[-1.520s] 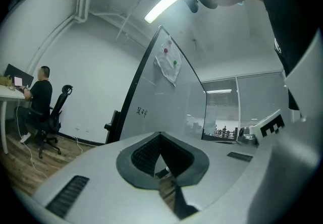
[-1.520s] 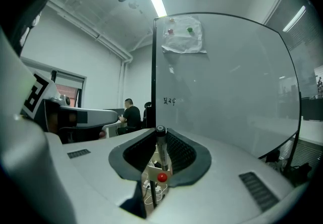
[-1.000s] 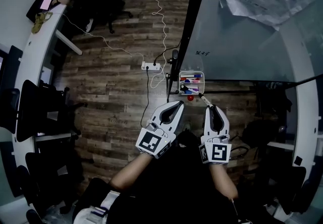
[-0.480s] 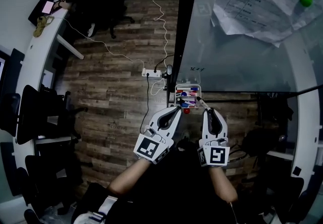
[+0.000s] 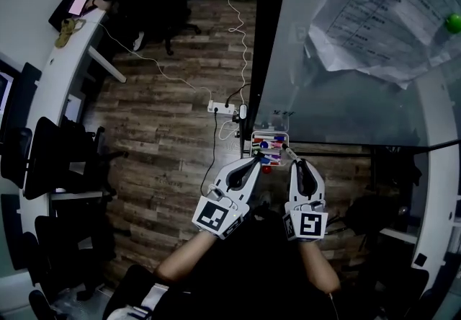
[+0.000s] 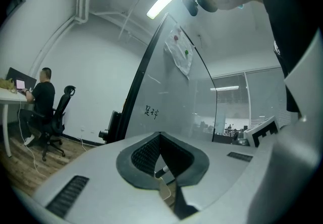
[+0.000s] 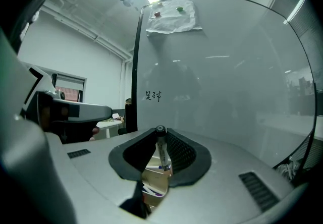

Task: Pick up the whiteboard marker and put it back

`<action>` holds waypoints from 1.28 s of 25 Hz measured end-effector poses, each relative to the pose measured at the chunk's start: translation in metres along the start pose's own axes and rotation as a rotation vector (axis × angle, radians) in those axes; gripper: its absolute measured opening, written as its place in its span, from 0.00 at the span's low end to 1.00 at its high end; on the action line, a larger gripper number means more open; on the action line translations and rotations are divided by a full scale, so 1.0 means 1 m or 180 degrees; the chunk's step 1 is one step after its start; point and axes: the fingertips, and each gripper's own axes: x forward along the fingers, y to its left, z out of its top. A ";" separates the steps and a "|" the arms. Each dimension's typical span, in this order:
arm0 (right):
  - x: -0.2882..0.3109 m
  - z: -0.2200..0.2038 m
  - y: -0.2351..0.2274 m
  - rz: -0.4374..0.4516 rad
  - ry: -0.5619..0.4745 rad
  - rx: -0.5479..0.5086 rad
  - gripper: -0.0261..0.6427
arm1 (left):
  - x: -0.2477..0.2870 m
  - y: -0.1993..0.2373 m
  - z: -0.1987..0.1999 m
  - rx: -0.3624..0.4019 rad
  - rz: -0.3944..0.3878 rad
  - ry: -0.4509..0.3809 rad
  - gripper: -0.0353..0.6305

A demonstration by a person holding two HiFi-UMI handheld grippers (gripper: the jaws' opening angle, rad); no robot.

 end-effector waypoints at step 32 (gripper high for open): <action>0.028 -0.046 -0.005 0.0123 0.0359 -0.0045 0.16 | 0.009 0.008 -0.006 -0.0014 0.0151 0.0043 0.06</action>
